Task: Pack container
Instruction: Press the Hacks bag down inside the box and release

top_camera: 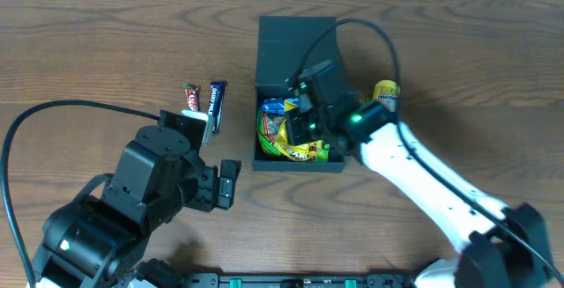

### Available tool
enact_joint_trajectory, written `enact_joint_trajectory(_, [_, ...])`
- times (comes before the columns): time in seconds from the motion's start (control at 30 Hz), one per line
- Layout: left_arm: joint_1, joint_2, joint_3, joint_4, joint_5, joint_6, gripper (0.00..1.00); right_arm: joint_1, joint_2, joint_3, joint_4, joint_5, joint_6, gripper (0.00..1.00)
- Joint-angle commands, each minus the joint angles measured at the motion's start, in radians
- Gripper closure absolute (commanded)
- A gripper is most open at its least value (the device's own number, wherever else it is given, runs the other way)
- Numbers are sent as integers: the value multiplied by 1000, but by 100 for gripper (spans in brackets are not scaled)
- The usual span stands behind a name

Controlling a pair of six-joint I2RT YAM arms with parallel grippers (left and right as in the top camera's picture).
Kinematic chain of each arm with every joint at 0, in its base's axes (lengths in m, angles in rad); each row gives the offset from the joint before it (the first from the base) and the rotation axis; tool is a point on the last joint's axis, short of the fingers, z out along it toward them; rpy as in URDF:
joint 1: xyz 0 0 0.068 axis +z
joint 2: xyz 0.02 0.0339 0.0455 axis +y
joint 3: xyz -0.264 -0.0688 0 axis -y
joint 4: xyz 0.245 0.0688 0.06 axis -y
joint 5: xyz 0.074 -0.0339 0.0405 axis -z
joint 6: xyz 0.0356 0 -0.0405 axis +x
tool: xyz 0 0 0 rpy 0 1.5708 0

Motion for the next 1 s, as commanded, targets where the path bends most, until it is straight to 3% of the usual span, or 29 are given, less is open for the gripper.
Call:
enact_joint_trajectory(0.0, [2,-1,11,-2,-10,14,5,36,82,0,3,-20,-20,99])
enact_joint_trajectory(0.23, [2,-1,11,-2,-10,15,5,-6,195,1,-103,87,-16,99])
enact_joint_trajectory(0.57, [2,-1,11,-2,-11,14,5,-67,146,1,-229,167,-36,99])
enact_joint_trajectory(0.97, [2,-1,11,-2,-10,14,5,-71,-15,37,-212,195,-39,99])
